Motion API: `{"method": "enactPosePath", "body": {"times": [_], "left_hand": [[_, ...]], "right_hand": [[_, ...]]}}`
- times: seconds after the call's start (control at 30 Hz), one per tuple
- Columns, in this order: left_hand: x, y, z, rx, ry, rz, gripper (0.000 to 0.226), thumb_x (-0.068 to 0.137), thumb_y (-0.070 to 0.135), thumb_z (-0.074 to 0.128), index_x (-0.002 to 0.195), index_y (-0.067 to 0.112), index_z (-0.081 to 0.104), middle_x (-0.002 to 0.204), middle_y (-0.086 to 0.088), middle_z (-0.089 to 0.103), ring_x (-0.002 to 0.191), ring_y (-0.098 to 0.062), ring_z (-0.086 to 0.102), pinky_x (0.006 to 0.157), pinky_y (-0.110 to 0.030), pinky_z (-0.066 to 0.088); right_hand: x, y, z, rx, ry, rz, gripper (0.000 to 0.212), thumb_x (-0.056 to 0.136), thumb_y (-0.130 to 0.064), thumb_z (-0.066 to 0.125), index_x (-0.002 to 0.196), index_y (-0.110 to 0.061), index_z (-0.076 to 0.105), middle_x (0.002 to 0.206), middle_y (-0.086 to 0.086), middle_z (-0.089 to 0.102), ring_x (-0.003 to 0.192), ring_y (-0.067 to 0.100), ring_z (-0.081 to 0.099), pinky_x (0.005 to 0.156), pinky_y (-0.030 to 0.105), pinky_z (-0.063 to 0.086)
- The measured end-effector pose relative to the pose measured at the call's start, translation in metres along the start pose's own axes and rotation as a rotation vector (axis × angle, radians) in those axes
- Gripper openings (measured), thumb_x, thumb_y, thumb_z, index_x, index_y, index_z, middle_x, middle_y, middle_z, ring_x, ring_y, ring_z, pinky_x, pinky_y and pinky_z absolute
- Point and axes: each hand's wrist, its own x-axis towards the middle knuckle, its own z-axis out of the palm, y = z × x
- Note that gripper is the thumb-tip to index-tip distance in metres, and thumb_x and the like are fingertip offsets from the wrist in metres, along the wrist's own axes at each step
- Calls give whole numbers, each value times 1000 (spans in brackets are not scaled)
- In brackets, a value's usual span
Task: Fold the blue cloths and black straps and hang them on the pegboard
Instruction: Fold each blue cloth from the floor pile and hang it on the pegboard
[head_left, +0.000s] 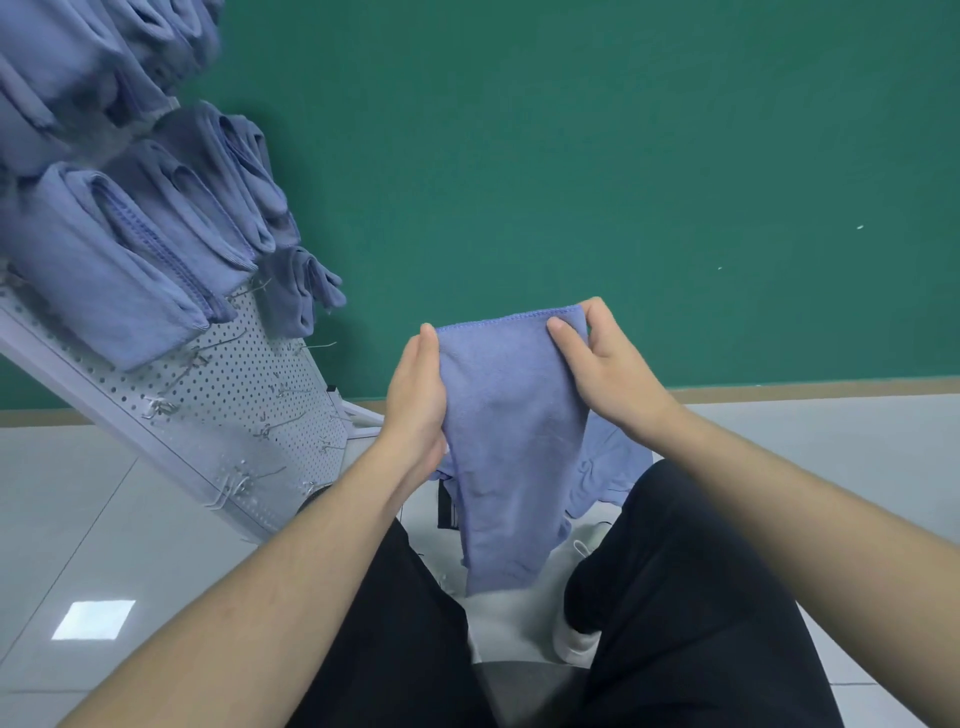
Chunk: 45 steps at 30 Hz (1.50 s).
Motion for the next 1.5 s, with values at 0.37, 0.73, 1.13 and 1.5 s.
{"method": "enactPosePath", "body": {"times": [0.37, 0.73, 1.13, 1.5], "left_hand": [[-22, -37, 0, 119, -393, 98, 81, 97, -5, 55, 139, 61, 37, 134, -4, 66, 126, -24, 61, 106, -42, 48], [-25, -11, 14, -77, -367, -49, 45, 98, -3, 53, 133, 23, 60, 139, -1, 62, 127, -12, 59, 113, -35, 43], [-19, -9, -3, 95, -261, 12, 97, 87, -1, 71, 156, 45, 21, 158, 7, 35, 129, -6, 55, 101, -33, 52], [-46, -43, 4, 247, -323, 91, 47, 84, 15, 78, 113, 51, 68, 127, 23, 65, 125, -5, 58, 103, -31, 50]], "right_hand": [[15, -2, 2, 489, 87, 308, 17, 103, -26, 50, 89, -16, 46, 84, 5, 45, 80, 21, 44, 66, 33, 44], [-12, 5, -9, 940, -215, 557, 54, 95, -51, 53, 109, -2, 73, 113, 20, 73, 102, 31, 71, 94, 41, 51], [-34, 29, 16, 416, -34, 294, 17, 101, -26, 58, 114, -22, 67, 110, -3, 75, 106, 12, 70, 96, 38, 55], [-25, 25, 19, 543, 127, 480, 19, 100, -28, 58, 110, -13, 58, 108, 8, 72, 99, 18, 71, 82, 33, 58]]}}
